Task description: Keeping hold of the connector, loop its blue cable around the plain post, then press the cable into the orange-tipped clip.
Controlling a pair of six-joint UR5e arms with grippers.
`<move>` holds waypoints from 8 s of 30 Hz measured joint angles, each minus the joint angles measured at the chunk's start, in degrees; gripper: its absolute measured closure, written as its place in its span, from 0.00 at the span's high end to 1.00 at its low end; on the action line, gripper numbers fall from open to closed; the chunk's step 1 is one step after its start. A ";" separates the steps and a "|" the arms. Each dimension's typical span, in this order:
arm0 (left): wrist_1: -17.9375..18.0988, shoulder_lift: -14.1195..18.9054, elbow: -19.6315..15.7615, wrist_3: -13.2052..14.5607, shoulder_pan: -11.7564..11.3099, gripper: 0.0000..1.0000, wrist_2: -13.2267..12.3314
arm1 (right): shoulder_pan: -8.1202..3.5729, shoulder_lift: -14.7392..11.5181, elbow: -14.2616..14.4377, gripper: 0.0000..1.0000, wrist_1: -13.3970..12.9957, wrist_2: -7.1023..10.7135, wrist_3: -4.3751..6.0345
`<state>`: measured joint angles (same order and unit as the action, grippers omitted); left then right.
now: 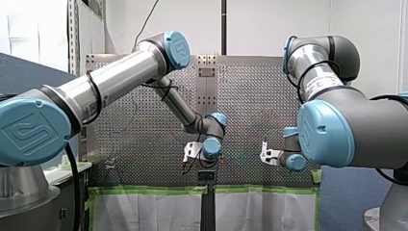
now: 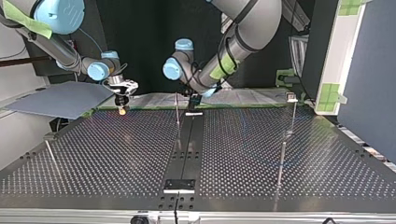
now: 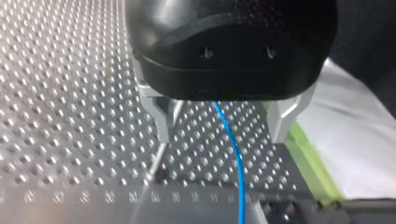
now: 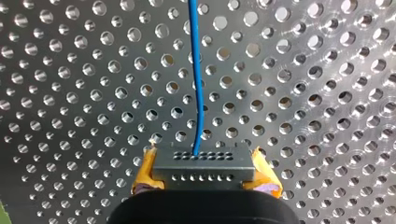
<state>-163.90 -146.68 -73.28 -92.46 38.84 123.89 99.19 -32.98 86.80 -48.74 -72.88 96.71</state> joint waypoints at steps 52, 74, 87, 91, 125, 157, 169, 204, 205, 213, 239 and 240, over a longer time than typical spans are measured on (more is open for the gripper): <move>9.92 0.83 -7.15 -0.85 2.59 1.00 -3.28 | 0.04 0.33 -0.01 0.00 0.54 0.01 -0.14; 9.51 0.84 -5.16 1.34 4.64 1.00 -2.27 | 0.00 0.53 0.00 0.00 0.40 0.01 0.07; 8.90 0.84 -5.17 1.15 4.69 1.00 -1.95 | 0.00 0.63 -0.01 0.00 0.56 0.01 0.07; 8.55 0.84 -5.17 0.54 4.79 1.00 -1.70 | 0.00 0.65 0.00 0.00 0.57 0.01 0.07; 14.58 15.42 -18.06 -4.30 6.87 1.00 -0.34 | 0.29 0.85 0.00 0.00 0.62 0.01 0.07; 29.71 32.95 -35.59 -14.24 5.28 1.00 -3.75 | 0.41 0.78 -0.01 0.00 1.42 -0.29 -0.27; 29.74 39.52 -42.17 -14.22 5.27 1.00 -3.71 | 0.52 0.78 -0.02 0.00 1.45 -0.34 -0.34; 29.51 53.77 -61.01 -13.92 5.07 1.00 -2.48 | 1.29 -1.35 0.00 0.00 5.49 -1.27 -3.67; 29.49 53.77 -61.12 -13.91 5.04 1.00 -2.48 | 1.30 -1.38 0.00 0.00 5.52 -1.28 -3.69; 29.42 53.79 -61.33 -13.88 4.96 1.00 -2.40 | 1.40 -1.68 0.47 0.00 5.65 -2.07 -4.11; 33.67 52.38 -62.13 -13.49 4.46 1.00 -2.72 | 0.14 -7.88 8.05 0.00 -0.29 -11.94 -1.94; 33.69 52.37 -62.13 -13.48 4.41 1.00 -2.70 | 0.09 -8.39 8.48 0.00 -0.81 -11.84 -1.43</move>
<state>-130.21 -94.31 -135.41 -105.94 43.25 121.19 99.28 -41.37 95.28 -49.55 -84.72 95.28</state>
